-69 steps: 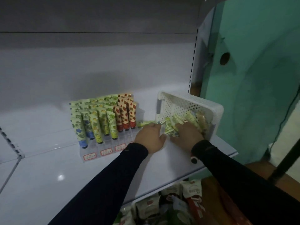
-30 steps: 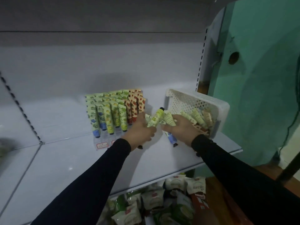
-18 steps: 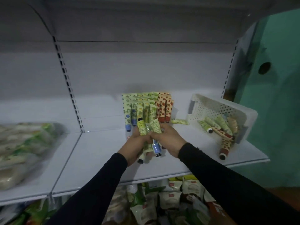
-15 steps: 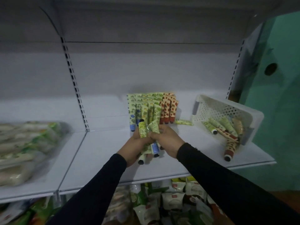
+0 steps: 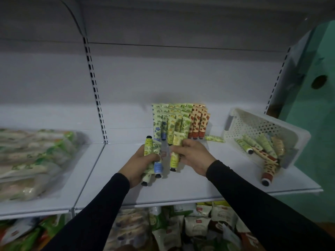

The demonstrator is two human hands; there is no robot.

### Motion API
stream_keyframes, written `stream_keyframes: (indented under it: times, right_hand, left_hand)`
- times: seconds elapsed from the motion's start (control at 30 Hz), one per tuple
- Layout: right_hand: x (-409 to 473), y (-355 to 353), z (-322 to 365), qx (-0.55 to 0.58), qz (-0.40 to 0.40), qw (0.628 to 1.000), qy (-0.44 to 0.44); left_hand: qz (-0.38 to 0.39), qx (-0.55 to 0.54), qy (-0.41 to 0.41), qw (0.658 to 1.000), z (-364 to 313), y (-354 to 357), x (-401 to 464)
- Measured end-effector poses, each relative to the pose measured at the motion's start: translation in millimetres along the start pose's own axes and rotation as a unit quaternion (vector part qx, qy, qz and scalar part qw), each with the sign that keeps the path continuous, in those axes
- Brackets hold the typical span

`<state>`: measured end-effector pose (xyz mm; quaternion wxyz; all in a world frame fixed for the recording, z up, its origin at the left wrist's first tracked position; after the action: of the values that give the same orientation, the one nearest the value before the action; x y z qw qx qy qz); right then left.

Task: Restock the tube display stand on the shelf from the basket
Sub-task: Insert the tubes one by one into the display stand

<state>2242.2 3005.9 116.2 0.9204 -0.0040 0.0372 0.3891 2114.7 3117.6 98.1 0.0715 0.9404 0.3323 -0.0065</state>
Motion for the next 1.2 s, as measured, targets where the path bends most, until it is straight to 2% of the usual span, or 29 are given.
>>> stream_keyframes:
  times: [0.13, 0.27, 0.4, 0.5, 0.6, 0.7, 0.9, 1.2]
  right_hand:
    - [-1.5, -0.3, 1.8, 0.033, 0.006, 0.999, 0.001]
    - [-0.9, -5.6, 1.2, 0.034, -0.023, 0.999, 0.0]
    - [0.1, -15.0, 4.9, 0.013, -0.038, 0.998, -0.039]
    - [-1.0, -26.8, 15.8, -0.023, -0.087, 0.991, -0.099]
    - [3.4, -41.1, 28.1, -0.091, -0.159, 0.969, -0.164]
    - [8.7, -49.2, 41.8, -0.162, -0.211, 0.939, -0.217]
    - [19.2, -44.8, 66.1, -0.216, -0.243, 0.909, -0.26]
    - [26.1, -26.4, 74.6, -0.306, -0.269, 0.855, -0.322]
  left_hand:
    - [0.014, 0.002, -0.001, 1.0, 3.4, 0.7, 2.4]
    - [0.017, -0.001, 0.009, 1.0, 4.1, 5.5, 4.8]
    - [-0.012, -0.03, 0.012, 0.999, 4.7, 2.8, 10.1]
    - [-0.06, -0.05, 0.009, 0.997, 6.3, -6.3, 16.4]
    - [-0.11, -0.031, 0.049, 0.992, 3.3, -14.6, 19.2]
    - [-0.161, 0.033, 0.103, 0.981, 2.8, -25.0, 22.9]
    - [-0.204, 0.052, 0.15, 0.966, 5.9, -37.3, 34.0]
    - [-0.208, 0.023, 0.169, 0.963, 13.5, -41.2, 40.7]
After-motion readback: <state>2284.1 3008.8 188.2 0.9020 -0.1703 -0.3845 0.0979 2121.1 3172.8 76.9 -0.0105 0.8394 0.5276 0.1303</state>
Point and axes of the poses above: each hand's wrist, its own x-axis towards the middle knuckle, its own y-axis out of the palm, z = x × y, the point moved 4 cm from there along x, towards the middle knuckle, and after that the axes turned 7 degrees about -z, right-handed, at the moved point
